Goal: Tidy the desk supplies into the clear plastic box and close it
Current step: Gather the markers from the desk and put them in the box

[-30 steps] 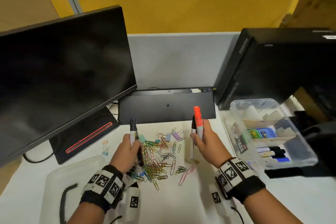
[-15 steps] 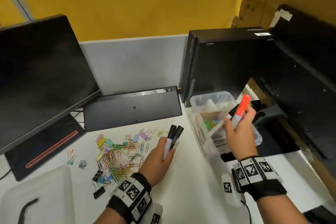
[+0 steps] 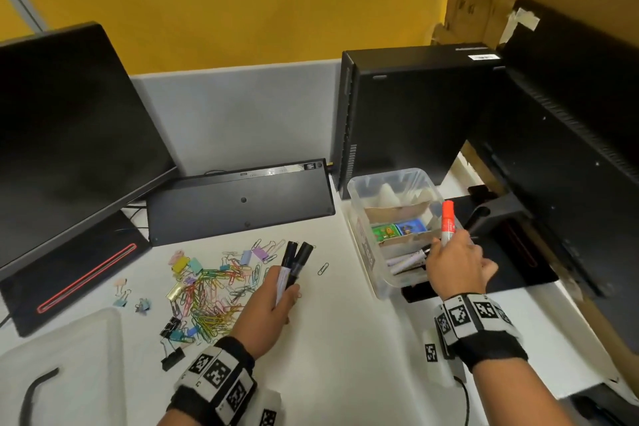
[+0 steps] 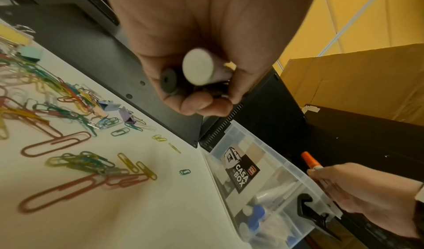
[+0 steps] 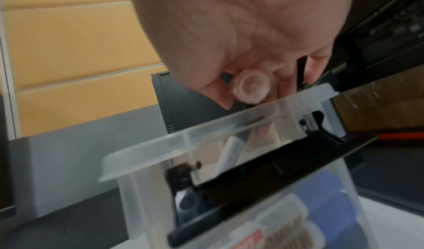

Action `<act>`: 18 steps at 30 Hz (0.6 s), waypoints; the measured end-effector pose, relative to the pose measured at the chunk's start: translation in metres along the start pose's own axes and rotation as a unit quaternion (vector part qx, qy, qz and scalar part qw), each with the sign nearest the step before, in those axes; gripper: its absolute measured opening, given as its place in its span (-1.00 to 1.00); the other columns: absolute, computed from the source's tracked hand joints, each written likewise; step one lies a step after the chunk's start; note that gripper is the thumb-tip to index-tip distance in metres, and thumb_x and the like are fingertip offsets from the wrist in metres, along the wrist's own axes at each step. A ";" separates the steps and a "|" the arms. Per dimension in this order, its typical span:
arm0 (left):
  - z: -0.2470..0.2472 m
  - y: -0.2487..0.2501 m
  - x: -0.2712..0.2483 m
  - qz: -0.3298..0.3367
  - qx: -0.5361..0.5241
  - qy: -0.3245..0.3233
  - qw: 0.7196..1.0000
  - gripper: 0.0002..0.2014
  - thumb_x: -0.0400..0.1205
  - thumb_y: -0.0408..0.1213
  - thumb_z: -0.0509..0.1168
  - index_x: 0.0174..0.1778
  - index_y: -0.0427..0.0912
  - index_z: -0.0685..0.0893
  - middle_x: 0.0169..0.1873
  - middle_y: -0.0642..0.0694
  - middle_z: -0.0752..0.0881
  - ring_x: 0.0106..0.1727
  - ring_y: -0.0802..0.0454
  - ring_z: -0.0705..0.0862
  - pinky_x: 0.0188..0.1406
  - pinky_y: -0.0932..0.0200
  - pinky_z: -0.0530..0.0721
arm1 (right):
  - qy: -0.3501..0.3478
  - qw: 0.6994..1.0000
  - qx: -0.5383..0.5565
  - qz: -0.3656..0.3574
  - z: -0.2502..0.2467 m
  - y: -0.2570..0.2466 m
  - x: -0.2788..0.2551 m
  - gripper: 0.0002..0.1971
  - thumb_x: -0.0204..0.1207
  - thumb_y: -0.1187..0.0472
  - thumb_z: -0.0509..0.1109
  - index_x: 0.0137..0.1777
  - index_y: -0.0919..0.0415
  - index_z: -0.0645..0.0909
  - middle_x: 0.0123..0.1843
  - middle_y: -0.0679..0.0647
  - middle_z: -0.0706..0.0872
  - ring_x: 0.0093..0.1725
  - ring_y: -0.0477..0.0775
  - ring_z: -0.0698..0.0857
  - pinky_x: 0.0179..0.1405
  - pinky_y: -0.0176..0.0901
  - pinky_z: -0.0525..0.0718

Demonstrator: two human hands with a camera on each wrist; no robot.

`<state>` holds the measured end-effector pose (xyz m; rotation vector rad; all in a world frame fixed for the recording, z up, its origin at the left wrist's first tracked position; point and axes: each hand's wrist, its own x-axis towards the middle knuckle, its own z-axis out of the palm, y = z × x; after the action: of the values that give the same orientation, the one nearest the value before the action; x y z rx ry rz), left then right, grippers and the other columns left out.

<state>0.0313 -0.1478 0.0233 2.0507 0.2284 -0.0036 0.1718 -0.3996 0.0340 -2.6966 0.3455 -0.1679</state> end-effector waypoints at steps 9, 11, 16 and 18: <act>-0.013 -0.014 -0.005 -0.038 -0.011 0.015 0.999 -0.91 0.73 -0.16 0.11 0.05 -0.01 0.50 -0.42 -0.08 0.59 -0.54 0.15 0.55 -0.53 0.31 0.50 | -0.075 0.981 0.172 -0.044 -0.044 -0.003 -0.005 -0.67 0.67 0.14 0.17 0.36 0.02 0.17 -0.09 0.13 0.62 -0.31 0.09 0.61 -0.49 -0.18 0.41; -0.014 -0.013 -0.006 -0.036 -0.010 0.017 0.999 -0.90 0.73 -0.19 0.11 0.06 -0.06 0.51 -0.42 -0.08 0.60 -0.55 0.13 0.53 -0.56 0.30 0.50 | -0.091 0.975 0.188 -0.074 -0.049 -0.003 -0.002 -0.73 0.64 0.21 0.22 0.21 0.02 0.20 -0.03 0.14 0.58 -0.29 0.04 0.62 -0.48 -0.18 0.44; -0.016 -0.018 -0.005 -0.025 0.015 0.019 0.999 -0.85 0.72 -0.19 0.12 0.15 -0.09 0.52 -0.43 -0.04 0.58 -0.56 0.23 0.51 -0.52 0.39 0.48 | 0.006 0.968 0.170 -0.185 -0.065 -0.009 0.004 -0.75 0.52 0.28 0.39 0.17 0.14 0.51 0.21 0.04 0.42 -0.09 -0.10 0.57 -0.13 -0.36 0.56; -0.016 -0.020 -0.005 -0.026 0.026 0.017 0.999 -0.84 0.72 -0.18 0.12 0.17 -0.04 0.51 -0.40 -0.02 0.59 -0.53 0.29 0.54 -0.48 0.41 0.49 | 0.042 0.950 0.233 -0.204 -0.074 -0.014 0.003 -0.67 0.50 0.31 0.43 0.22 0.10 0.50 0.11 -0.04 0.54 -0.06 -0.22 0.61 -0.14 -0.54 0.60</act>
<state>0.0215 -0.1252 0.0138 2.0971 0.3052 -0.0073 0.1657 -0.4169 0.1071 -2.2578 -0.2141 -0.4257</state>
